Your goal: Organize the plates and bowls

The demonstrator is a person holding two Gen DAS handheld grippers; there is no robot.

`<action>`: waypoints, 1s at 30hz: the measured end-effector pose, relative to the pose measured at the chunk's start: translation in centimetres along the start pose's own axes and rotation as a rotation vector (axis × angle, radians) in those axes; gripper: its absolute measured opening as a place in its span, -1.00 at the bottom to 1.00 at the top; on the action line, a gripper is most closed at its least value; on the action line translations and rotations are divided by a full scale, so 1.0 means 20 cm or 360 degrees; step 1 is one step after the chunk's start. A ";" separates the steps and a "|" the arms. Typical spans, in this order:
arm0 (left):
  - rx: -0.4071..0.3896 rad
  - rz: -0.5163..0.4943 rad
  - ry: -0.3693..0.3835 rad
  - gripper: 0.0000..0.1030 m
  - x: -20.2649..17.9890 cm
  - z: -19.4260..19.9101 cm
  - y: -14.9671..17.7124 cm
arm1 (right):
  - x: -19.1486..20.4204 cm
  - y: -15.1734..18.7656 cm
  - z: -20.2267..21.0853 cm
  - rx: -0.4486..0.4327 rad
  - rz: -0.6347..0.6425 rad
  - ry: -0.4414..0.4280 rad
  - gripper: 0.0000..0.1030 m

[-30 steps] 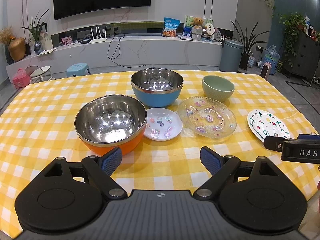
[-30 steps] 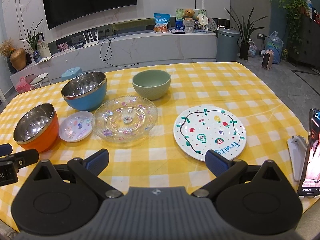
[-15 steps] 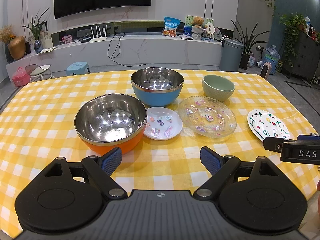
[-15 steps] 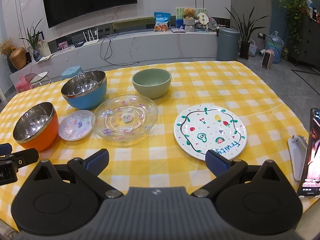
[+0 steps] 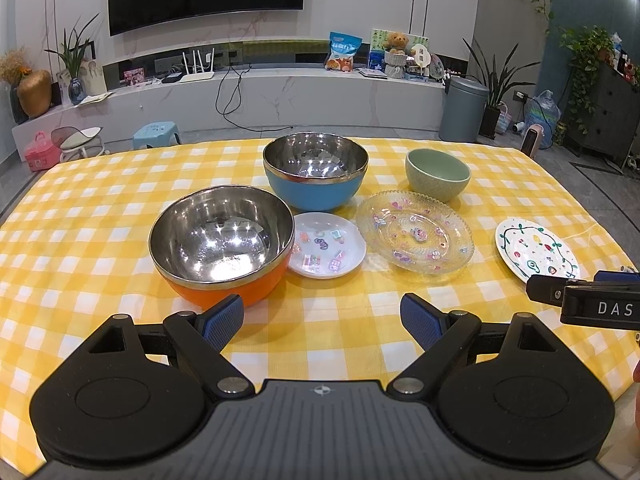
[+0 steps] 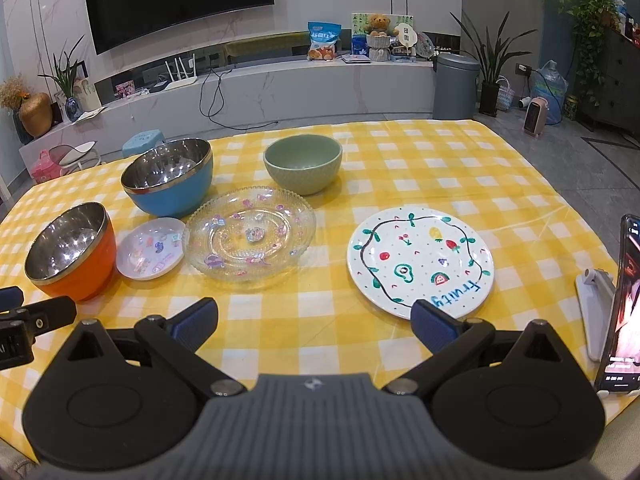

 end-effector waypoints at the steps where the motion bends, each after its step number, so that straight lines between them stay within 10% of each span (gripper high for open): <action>1: 0.0001 -0.0001 -0.0001 1.00 0.00 0.00 0.00 | 0.00 0.00 0.00 0.0001 0.0000 0.0000 0.95; 22: 0.0010 0.0007 0.0009 1.00 -0.01 0.00 0.01 | 0.00 0.01 -0.01 0.0011 -0.0004 -0.0002 0.95; 30: 0.0019 0.0064 0.0051 0.57 -0.07 0.01 -0.07 | -0.05 -0.01 -0.08 0.0034 -0.0159 -0.0072 0.83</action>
Point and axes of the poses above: each gripper's, at about its wrist camera, not at the fingertips, and z roughly against the way its jaws point, x to its left, y to its underside, the point moved 4 cm from there along -z, roughly the way its jaws point, and after that the axes turned 8 degrees about y, right-handed, at the moved point
